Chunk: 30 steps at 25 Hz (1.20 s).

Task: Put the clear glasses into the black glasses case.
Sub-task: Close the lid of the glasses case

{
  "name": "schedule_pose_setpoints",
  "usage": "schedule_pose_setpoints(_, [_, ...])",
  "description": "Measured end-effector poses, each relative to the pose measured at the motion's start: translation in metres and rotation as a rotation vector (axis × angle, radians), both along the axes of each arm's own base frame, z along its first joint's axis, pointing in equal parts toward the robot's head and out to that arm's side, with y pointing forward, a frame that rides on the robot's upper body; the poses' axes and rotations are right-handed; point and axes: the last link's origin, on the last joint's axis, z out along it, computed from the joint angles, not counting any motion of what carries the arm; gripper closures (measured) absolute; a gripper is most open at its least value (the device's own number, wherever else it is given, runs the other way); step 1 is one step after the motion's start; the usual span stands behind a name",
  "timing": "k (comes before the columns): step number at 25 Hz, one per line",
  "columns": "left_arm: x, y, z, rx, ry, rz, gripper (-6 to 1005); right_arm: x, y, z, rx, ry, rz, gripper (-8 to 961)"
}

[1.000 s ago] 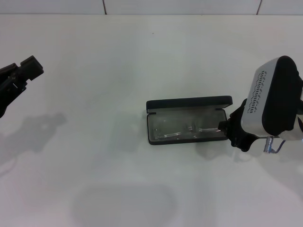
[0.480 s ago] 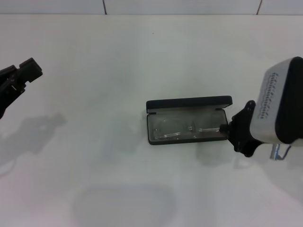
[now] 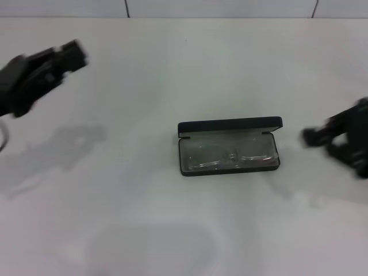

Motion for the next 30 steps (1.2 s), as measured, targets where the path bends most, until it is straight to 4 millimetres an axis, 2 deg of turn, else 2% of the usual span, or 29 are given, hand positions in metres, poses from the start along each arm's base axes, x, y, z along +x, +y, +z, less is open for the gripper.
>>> schedule_pose_setpoints(1, [0.0,0.0,0.0,0.0,0.0,0.0,807,0.009,-0.001,0.016,0.021,0.052,-0.019,950])
schedule_pose_setpoints(2, [0.018,0.014,-0.01,-0.026,0.006,-0.047,804,0.018,-0.002,0.031,0.048,0.104,-0.037,950])
schedule_pose_setpoints(5, [0.035,0.032,-0.022,-0.064,0.043,-0.07,796,0.049,-0.006,0.073,0.167,0.257,-0.1,950])
schedule_pose_setpoints(7, [0.057,0.05,-0.049,-0.11,0.142,-0.104,798,0.089,-0.017,0.11,0.333,0.389,-0.171,949])
schedule_pose_setpoints(8, [0.057,0.05,-0.049,-0.11,0.142,-0.104,799,0.089,-0.017,0.11,0.333,0.389,-0.171,949])
schedule_pose_setpoints(9, [0.063,0.055,-0.061,-0.126,0.179,-0.112,800,0.108,-0.026,0.125,0.42,0.451,-0.197,949])
schedule_pose_setpoints(10, [0.069,0.061,-0.073,-0.135,0.223,-0.108,801,0.108,-0.026,0.125,0.42,0.451,-0.197,949])
schedule_pose_setpoints(12, [0.083,0.072,-0.11,-0.16,0.335,-0.09,803,0.136,-0.048,0.143,0.546,0.559,-0.23,949])
schedule_pose_setpoints(13, [0.083,0.072,-0.11,-0.16,0.335,-0.09,804,0.148,-0.059,0.145,0.593,0.616,-0.241,949])
schedule_pose_setpoints(16, [0.092,0.078,-0.141,-0.183,0.426,-0.089,807,0.16,-0.07,0.143,0.632,0.683,-0.25,948])
schedule_pose_setpoints(18, [0.092,0.079,-0.147,-0.187,0.442,-0.086,809,0.165,-0.074,0.139,0.641,0.708,-0.256,948])
schedule_pose_setpoints(20, [0.093,0.084,-0.162,-0.177,0.503,-0.069,810,0.17,-0.079,0.135,0.656,0.733,-0.256,948])
schedule_pose_setpoints(25, [0.087,0.087,-0.168,-0.163,0.548,-0.035,810,0.174,-0.079,0.125,0.661,0.785,-0.244,947])
schedule_pose_setpoints(30, [0.076,0.088,-0.169,-0.153,0.565,0.01,810,0.17,-0.068,0.119,0.637,0.799,-0.224,946])
